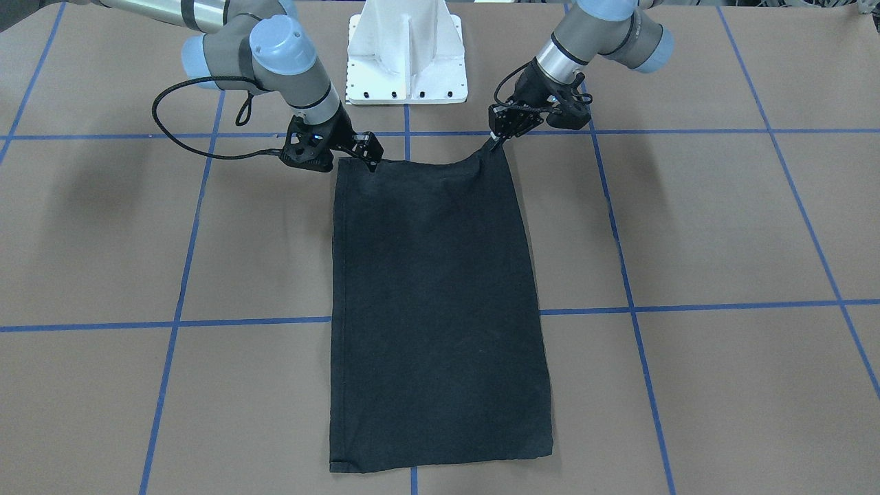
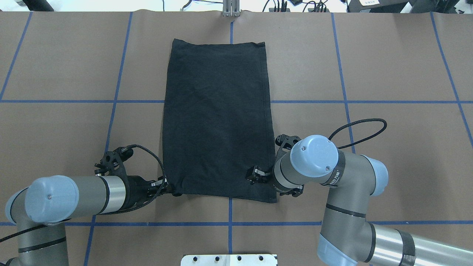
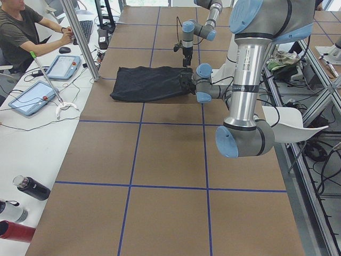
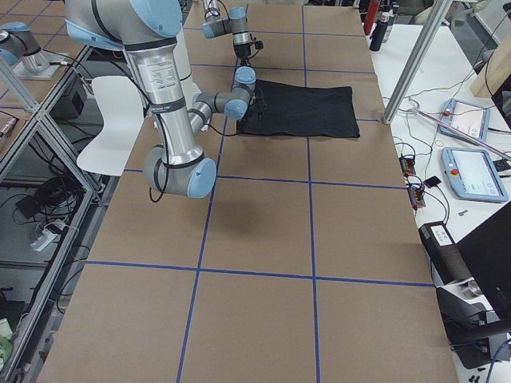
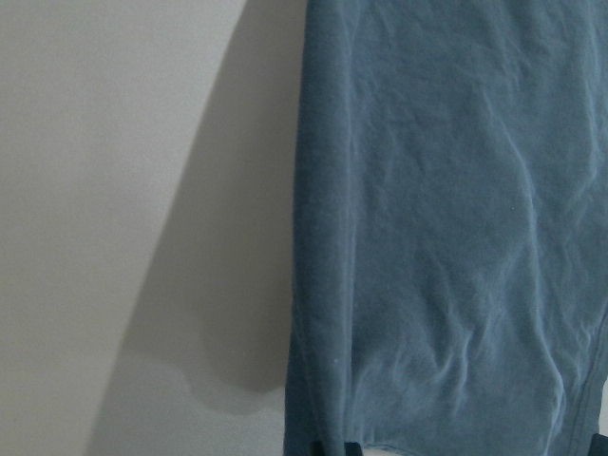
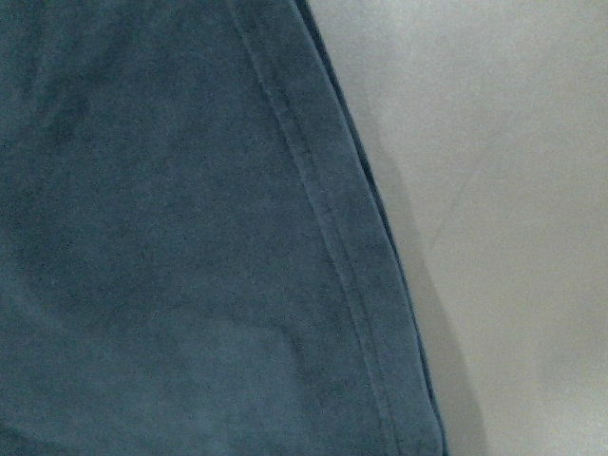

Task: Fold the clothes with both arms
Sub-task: 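Lower the right gripper onto the shirt's other near corner and grasp it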

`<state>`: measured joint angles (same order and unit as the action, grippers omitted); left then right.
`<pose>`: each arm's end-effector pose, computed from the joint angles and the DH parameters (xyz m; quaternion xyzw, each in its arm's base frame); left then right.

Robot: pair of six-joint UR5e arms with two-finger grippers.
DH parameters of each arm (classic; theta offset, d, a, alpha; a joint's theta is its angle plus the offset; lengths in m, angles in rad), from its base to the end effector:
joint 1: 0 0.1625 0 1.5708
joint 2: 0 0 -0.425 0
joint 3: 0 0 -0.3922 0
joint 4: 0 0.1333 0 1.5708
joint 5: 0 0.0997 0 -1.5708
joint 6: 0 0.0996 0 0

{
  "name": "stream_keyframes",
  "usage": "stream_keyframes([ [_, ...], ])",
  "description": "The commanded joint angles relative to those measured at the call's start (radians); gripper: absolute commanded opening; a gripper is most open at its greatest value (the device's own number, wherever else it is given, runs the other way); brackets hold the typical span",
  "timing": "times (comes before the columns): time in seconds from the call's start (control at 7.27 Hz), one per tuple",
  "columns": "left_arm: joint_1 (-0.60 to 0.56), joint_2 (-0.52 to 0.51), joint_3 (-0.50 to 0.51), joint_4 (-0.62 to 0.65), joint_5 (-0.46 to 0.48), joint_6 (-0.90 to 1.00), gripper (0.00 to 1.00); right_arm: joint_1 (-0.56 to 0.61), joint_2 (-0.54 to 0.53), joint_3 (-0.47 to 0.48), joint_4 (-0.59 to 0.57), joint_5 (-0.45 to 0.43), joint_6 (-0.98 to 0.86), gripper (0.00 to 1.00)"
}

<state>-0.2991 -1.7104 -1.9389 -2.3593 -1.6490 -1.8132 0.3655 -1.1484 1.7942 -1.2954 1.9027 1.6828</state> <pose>0.4642 -0.2745 0.3236 -0.0141 0.6039 -0.1903 0.7739 -0.5456 -0.3168 0.2917 -0.0914 -0.4536 0.1376 0.8758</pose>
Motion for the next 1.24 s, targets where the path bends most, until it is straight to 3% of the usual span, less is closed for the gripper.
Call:
stream_keyframes([
  [0.0, 0.0, 0.0, 0.0, 0.0, 0.0, 0.0, 0.0, -0.005, 0.004, -0.019, 0.002, -0.002, 0.0, 1.0],
  [0.55, -0.002, 0.005, 0.0, 0.0, 0.0, 0.0, 0.0, -0.013, 0.015, -0.035, 0.004, -0.001, 0.0, 0.98],
  [0.83, -0.002, 0.005, 0.0, 0.0, 0.0, 0.002, 0.0, -0.016, 0.016, -0.035, 0.004, -0.001, 0.002, 0.83],
  [1.1, -0.002, 0.005, -0.002, 0.0, 0.0, 0.0, 0.0, -0.016, 0.018, -0.035, 0.004, -0.001, 0.002, 0.82],
])
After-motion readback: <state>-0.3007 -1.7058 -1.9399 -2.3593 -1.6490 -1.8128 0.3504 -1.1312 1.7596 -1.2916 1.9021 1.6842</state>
